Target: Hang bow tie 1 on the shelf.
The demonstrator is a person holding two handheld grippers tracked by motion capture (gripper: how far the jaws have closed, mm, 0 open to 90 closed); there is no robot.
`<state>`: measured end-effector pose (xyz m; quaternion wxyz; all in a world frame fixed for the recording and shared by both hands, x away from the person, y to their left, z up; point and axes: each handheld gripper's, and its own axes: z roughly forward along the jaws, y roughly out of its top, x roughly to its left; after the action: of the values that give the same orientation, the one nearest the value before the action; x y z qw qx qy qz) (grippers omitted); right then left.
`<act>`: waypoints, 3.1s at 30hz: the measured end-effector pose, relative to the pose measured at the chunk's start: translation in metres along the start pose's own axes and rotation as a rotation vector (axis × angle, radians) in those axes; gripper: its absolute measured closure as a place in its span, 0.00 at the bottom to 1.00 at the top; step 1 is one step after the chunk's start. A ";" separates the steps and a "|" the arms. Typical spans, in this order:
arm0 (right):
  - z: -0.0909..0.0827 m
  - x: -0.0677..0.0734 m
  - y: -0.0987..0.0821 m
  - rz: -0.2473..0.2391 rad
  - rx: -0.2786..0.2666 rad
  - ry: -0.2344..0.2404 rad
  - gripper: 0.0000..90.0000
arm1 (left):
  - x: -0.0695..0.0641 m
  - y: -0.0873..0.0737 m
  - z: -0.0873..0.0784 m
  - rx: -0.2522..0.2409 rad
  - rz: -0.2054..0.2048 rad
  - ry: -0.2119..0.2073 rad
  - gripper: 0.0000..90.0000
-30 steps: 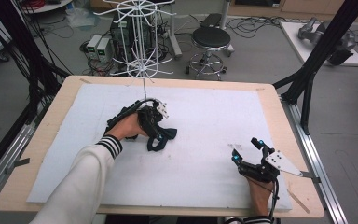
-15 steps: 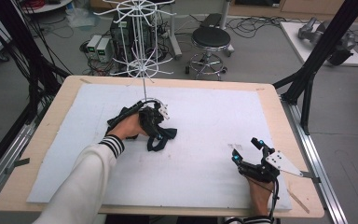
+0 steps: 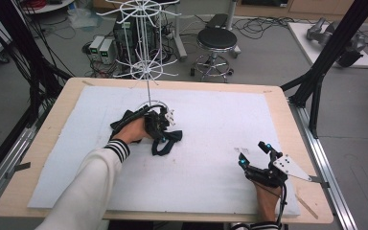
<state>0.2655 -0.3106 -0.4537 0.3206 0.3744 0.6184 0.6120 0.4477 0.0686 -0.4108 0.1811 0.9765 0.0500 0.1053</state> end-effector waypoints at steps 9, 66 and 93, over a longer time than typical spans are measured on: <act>0.000 0.000 0.000 0.002 -0.001 0.000 0.12 | -0.001 0.001 -0.001 0.021 -0.013 0.006 0.82; 0.000 0.000 0.000 -0.007 -0.006 -0.006 0.12 | -0.030 -0.025 -0.083 -0.304 -0.221 0.109 0.83; 0.001 0.001 0.000 -0.012 0.001 -0.009 0.12 | -0.046 -0.038 -0.122 -0.460 -0.327 0.156 0.83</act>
<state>0.2655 -0.3092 -0.4537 0.3270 0.3737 0.6194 0.6081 0.3732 0.1394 -0.3218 0.4080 0.8777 0.1954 0.1581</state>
